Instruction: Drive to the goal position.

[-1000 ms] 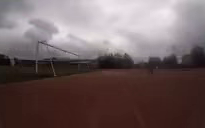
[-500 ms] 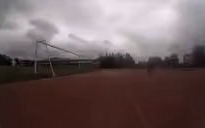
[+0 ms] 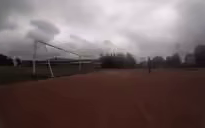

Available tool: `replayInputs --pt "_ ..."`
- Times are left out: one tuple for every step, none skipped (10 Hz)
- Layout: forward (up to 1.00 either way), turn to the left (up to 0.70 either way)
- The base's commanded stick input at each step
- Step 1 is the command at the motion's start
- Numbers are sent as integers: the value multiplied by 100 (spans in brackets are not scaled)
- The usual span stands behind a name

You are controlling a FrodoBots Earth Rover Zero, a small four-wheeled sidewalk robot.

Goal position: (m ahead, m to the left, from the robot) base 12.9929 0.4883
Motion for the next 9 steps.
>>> replayInputs --pt "70 0" --pt "70 0" --pt "70 0" --pt "70 0" --pt "70 0" --pt "70 0" --pt "70 0" --pt "70 0" --pt "70 0"
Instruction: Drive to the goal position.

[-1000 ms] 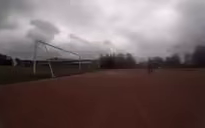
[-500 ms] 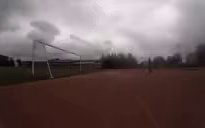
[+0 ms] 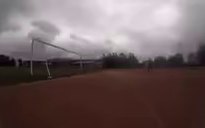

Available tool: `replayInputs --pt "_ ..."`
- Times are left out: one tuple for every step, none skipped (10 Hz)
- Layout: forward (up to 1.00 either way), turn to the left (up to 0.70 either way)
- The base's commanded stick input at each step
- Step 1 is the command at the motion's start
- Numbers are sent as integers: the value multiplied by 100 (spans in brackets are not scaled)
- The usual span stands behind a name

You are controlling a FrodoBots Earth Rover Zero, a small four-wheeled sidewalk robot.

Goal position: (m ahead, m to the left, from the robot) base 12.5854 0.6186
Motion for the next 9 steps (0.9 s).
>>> replayInputs --pt "70 0" --pt "70 -20" --pt "70 -31" --pt "70 -35" --pt "70 -35" --pt "70 -35" --pt "70 -35" --pt "70 -33" --pt "70 -16"
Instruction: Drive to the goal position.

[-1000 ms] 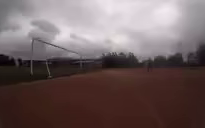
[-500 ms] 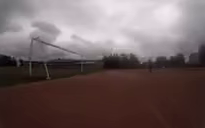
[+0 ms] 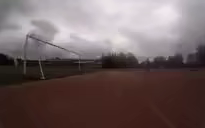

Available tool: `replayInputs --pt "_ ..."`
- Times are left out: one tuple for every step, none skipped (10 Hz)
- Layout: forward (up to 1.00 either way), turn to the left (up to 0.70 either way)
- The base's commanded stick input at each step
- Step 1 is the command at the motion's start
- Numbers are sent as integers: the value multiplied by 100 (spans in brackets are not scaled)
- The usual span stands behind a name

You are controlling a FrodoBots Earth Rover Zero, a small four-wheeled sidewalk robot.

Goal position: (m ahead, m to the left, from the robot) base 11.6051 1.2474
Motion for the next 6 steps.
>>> replayInputs --pt "70 0" --pt "70 0" --pt "70 0" --pt "70 0" --pt "70 0" --pt "70 0"
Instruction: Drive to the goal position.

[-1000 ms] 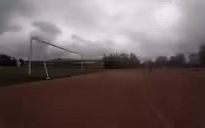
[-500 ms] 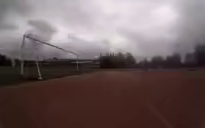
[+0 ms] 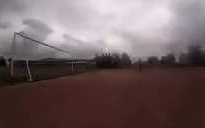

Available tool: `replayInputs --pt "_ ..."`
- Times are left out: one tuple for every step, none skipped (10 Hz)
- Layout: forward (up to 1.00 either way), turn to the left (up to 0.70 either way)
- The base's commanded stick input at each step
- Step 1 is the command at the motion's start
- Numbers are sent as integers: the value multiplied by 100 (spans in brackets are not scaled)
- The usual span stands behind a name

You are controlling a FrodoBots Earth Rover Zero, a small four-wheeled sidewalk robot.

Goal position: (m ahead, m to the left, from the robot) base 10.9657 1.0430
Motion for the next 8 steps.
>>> replayInputs --pt "70 0" --pt "70 0" --pt "70 0" --pt "70 0" --pt "70 0" --pt "70 0" --pt "70 0" --pt "70 0"
